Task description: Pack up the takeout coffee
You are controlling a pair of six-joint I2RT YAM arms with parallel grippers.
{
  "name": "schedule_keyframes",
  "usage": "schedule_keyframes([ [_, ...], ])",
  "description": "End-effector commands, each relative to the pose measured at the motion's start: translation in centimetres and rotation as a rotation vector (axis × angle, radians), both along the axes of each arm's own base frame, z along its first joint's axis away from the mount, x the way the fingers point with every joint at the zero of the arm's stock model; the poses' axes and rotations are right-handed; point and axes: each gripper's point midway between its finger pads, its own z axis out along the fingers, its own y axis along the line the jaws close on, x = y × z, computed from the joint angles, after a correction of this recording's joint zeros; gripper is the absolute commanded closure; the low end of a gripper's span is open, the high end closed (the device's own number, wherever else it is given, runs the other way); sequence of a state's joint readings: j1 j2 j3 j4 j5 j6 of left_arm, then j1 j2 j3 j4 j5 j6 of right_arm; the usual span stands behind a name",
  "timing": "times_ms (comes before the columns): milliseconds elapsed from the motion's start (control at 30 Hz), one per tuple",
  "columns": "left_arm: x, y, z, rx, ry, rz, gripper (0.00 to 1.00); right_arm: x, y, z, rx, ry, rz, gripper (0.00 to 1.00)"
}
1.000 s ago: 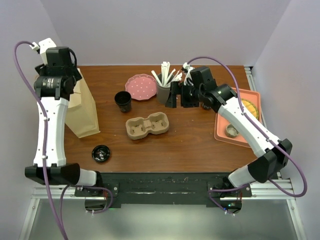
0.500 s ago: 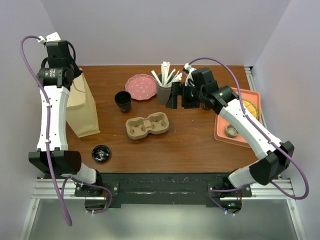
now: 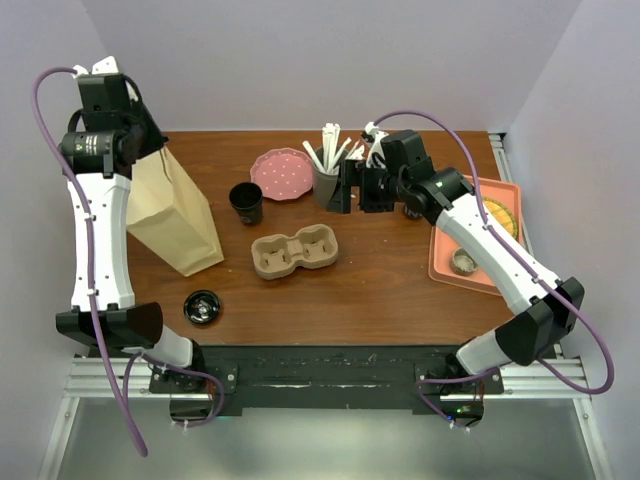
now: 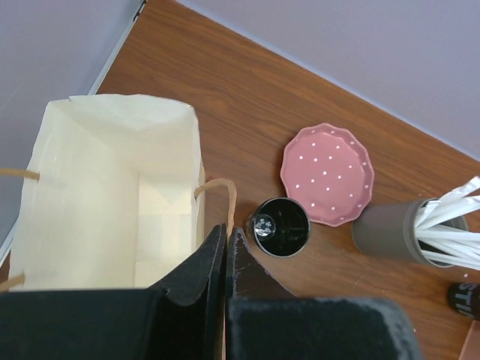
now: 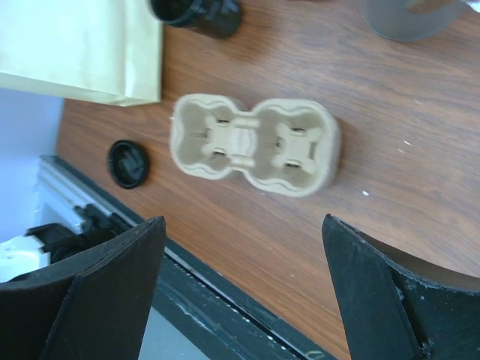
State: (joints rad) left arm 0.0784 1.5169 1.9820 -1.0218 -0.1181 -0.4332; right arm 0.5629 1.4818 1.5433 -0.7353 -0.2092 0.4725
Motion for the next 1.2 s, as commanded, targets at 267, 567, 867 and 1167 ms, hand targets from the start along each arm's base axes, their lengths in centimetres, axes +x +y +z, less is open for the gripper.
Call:
schedule_keyframes([
  [267,-1.5,-1.5,4.1,-0.118,-0.083,0.000,1.00,0.8,11.2,7.5,0.153,-0.164,0.059,0.12],
  [567,-3.2,-3.9,8.4,-0.260,-0.213,-0.051,1.00,-1.3,15.8,12.7,0.235,-0.217,0.089,0.16],
  [867,-3.7,-5.0,9.1,-0.343,-0.251,-0.065,1.00,-2.5,22.3,12.2,0.266,-0.273,0.020,0.20],
  [1167,-4.4,-7.6,10.7,-0.349,-0.295,-0.249,1.00,-3.8,20.8,14.5,0.258,-0.326,0.006,0.20],
])
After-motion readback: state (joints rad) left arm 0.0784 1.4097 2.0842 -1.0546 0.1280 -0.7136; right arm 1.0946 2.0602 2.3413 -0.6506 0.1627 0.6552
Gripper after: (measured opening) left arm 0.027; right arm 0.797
